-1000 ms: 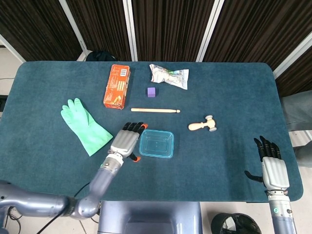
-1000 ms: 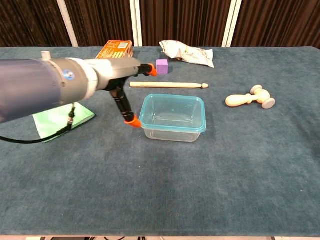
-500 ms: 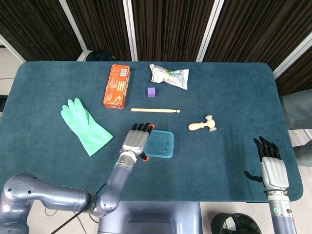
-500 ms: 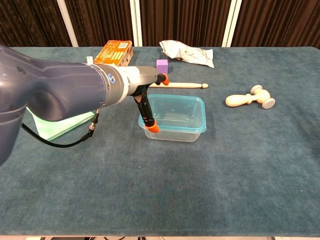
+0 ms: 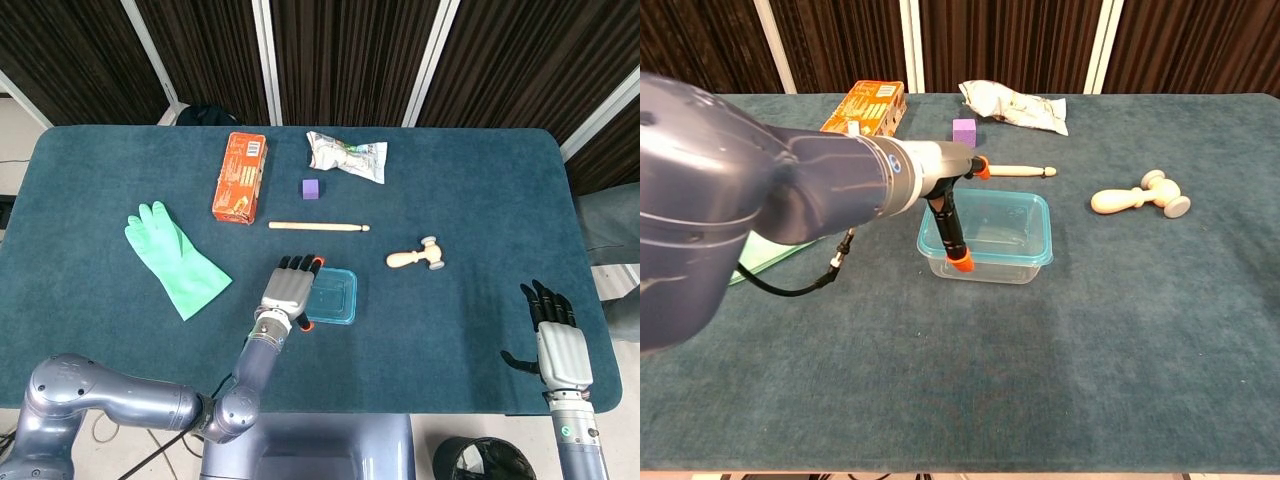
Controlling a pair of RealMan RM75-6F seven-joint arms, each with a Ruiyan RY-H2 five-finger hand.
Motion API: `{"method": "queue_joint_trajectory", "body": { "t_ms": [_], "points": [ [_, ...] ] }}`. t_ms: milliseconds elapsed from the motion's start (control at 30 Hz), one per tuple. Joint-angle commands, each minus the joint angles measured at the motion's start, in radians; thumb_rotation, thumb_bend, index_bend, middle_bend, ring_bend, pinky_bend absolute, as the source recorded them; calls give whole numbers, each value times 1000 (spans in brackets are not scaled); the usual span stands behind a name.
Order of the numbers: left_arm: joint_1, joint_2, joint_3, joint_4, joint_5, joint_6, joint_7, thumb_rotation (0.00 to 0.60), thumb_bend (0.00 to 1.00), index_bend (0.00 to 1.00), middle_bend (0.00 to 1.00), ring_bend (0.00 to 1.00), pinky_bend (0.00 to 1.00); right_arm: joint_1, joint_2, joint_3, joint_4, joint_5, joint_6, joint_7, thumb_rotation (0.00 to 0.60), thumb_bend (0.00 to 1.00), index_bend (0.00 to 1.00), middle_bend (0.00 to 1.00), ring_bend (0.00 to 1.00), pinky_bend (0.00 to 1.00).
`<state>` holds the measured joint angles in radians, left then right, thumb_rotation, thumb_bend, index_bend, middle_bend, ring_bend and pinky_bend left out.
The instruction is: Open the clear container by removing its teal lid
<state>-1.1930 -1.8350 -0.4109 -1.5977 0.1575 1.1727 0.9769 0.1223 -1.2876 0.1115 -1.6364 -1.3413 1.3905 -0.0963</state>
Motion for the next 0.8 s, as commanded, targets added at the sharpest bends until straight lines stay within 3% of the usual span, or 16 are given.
{"method": "queue_joint_trajectory", "body": {
  "t_ms": [33, 300, 467, 800],
  "points": [
    [-17, -19, -5, 29, -9, -10, 3, 600, 0, 0, 0, 0, 83, 1, 0, 0, 0, 2, -2, 0, 600, 190, 0, 0, 0, 0],
    [-38, -61, 4, 90, -12, -19, 3, 600, 0, 0, 77, 37, 163, 1, 1, 1, -2, 7, -6, 4, 600, 190, 0, 0, 0, 0],
    [-42, -76, 9, 109, 3, -27, -6, 600, 48, 36, 158, 124, 257, 2, 3, 0, -4, 6, -8, 5, 600, 191, 0, 0, 0, 0],
    [-12, -61, 66, 93, 134, -54, -62, 600, 92, 97, 213, 163, 306, 3, 7, -3, -8, 5, -12, 6, 600, 190, 0, 0, 0, 0]
  ]
}}
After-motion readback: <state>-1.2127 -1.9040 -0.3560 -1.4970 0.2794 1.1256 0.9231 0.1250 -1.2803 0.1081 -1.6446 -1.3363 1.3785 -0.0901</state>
